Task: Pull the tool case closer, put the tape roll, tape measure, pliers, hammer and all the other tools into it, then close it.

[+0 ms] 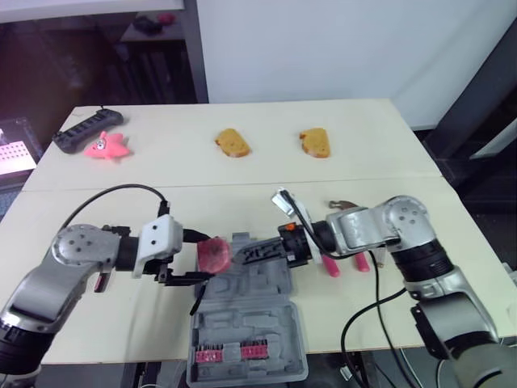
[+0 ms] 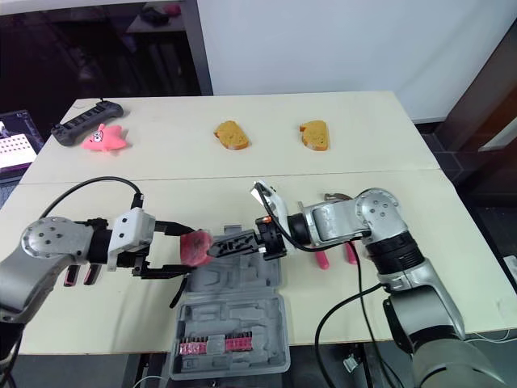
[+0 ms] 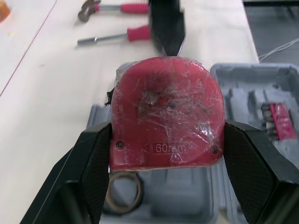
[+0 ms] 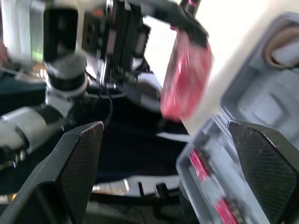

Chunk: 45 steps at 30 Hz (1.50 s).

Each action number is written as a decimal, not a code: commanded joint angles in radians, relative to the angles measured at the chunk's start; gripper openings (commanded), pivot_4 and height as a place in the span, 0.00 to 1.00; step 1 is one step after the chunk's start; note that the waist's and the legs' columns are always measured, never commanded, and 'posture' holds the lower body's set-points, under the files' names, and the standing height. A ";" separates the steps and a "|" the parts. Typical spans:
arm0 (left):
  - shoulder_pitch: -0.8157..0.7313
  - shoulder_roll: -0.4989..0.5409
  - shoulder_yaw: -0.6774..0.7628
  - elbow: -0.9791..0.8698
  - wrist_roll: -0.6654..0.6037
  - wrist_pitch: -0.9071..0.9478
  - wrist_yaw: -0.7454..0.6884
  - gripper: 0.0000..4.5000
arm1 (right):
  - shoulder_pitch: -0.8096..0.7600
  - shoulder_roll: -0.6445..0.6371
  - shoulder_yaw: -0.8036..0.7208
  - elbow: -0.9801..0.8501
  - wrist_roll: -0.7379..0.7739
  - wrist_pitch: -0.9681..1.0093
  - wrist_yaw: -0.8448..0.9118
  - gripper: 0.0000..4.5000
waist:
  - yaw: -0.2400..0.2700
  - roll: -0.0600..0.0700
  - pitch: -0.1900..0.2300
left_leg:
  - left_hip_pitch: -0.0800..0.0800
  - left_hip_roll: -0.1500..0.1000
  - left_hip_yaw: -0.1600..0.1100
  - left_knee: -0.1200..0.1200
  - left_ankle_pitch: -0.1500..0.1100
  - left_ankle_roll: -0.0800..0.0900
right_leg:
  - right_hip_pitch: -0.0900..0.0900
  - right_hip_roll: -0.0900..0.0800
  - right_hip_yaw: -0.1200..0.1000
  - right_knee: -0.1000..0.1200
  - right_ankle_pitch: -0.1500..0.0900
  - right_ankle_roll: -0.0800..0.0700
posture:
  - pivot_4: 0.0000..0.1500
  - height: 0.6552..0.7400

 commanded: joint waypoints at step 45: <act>0.376 -0.006 0.344 -0.072 -0.232 0.075 -0.102 0.99 | 0.583 -0.318 -0.389 -0.323 0.030 -0.069 0.119 0.11 | 0.024 0.001 0.001 | -0.003 0.000 -0.002 0.003 0.000 0.000 | 0.000 0.000 -0.002 -0.001 0.000 0.000 | 1.00 1.00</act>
